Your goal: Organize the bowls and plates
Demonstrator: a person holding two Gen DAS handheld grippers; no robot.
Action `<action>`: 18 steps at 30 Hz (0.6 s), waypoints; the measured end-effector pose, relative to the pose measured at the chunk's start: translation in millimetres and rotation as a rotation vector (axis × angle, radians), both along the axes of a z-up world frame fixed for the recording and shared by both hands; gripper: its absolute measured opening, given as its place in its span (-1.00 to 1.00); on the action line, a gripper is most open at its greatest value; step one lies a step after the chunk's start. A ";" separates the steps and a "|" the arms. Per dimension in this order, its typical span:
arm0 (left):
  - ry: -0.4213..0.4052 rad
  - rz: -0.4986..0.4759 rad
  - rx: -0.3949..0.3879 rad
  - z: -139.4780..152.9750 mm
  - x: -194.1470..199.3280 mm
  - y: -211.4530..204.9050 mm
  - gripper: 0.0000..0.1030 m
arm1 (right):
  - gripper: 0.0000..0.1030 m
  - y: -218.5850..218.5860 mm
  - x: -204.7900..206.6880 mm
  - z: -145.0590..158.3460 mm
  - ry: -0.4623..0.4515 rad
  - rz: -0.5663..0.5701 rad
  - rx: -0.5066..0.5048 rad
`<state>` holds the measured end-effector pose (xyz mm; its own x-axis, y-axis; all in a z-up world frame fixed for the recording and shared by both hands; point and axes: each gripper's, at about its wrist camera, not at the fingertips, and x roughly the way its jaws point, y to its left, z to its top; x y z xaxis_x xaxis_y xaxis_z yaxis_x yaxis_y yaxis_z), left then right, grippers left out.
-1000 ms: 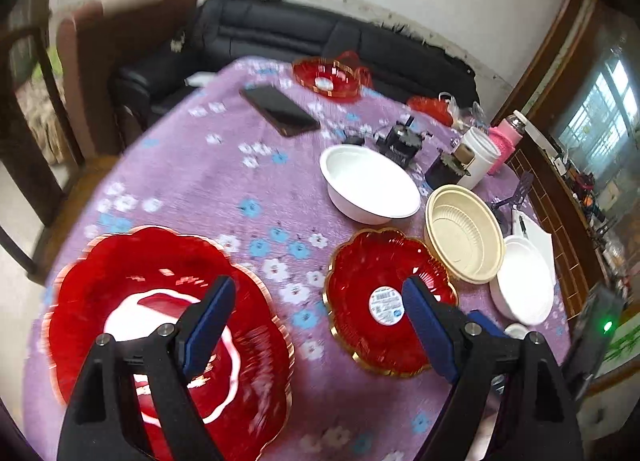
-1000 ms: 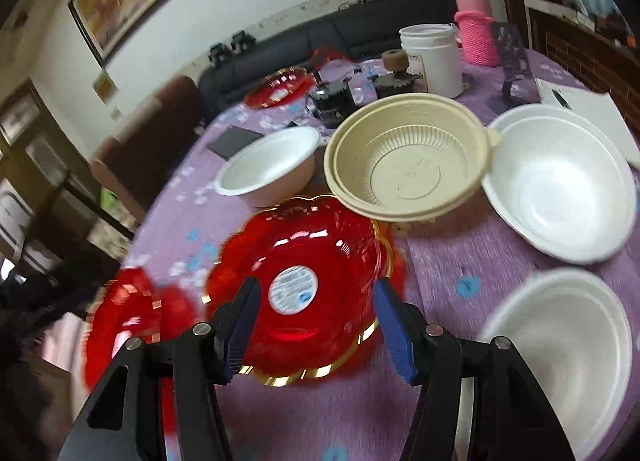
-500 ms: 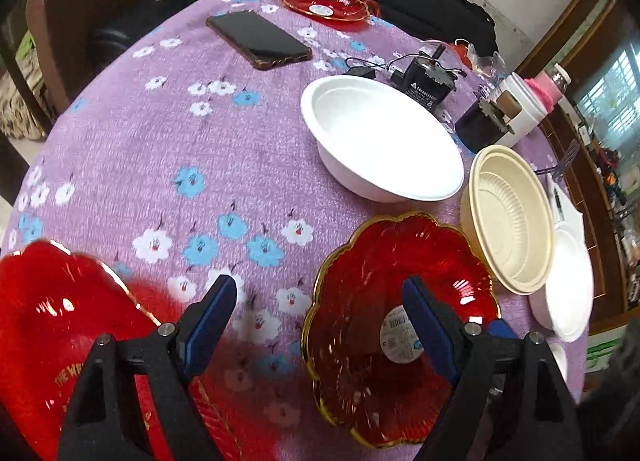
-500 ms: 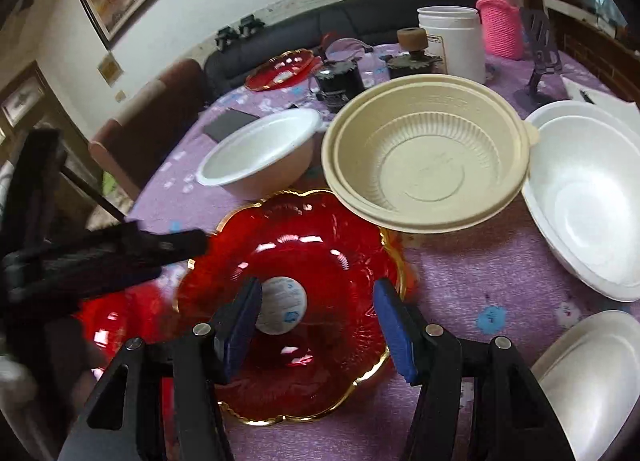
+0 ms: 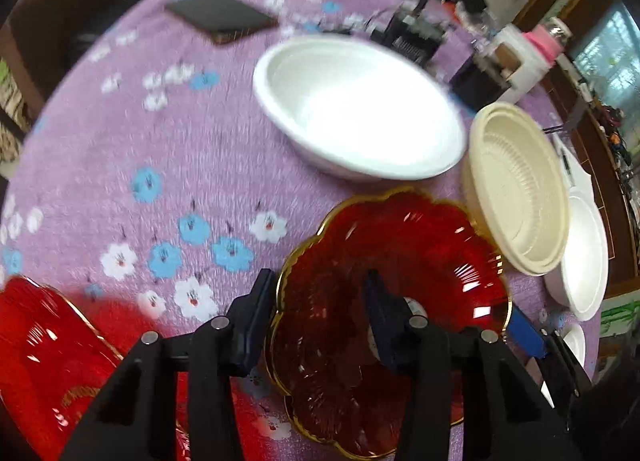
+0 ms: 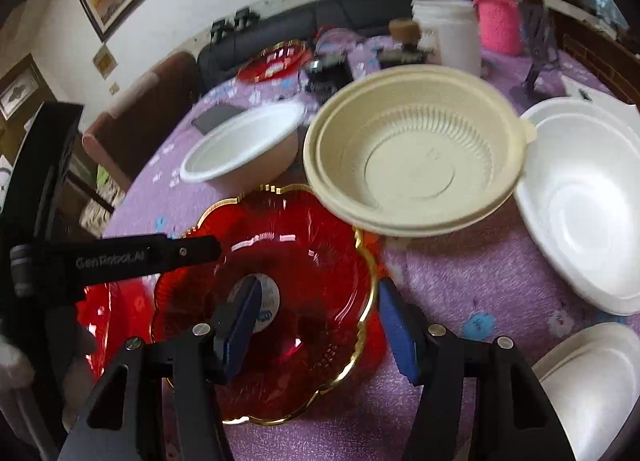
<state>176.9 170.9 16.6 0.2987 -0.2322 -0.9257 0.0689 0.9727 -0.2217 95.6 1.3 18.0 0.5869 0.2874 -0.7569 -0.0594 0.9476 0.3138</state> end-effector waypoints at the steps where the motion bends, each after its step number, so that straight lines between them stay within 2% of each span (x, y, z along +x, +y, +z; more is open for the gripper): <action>1: -0.017 -0.007 0.007 1.7 -0.9 -1.2 -0.14 | 0.25 1.5 -0.2 0.0 -0.001 0.004 -0.008; 4: -0.029 -0.032 0.049 3.1 -4.0 -6.5 -0.14 | 0.15 1.3 -0.8 -0.4 -0.003 -0.005 -0.023; 6: -0.040 -0.032 0.069 3.0 -7.1 -6.8 -0.16 | -0.22 -2.5 -0.8 -0.9 -0.002 -0.030 -0.033; 9: -0.046 0.007 0.075 5.2 -10.8 -0.8 -0.36 | -0.53 -12.8 -1.4 0.1 -0.005 -0.061 0.009; 13: -0.059 0.068 0.038 14.4 -16.8 13.0 -0.43 | -0.71 -23.3 -7.7 11.6 -0.062 -0.068 0.101; 18: -0.105 0.110 -0.006 33.1 -35.2 25.2 -0.43 | -0.78 -26.9 -16.8 28.2 -0.129 -0.056 0.177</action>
<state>141.7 196.1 49.7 0.4179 -0.1980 -0.8867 -0.0147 0.9744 -0.2245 78.8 -25.7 46.2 0.6940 0.3732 -0.6157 -0.0587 0.8816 0.4683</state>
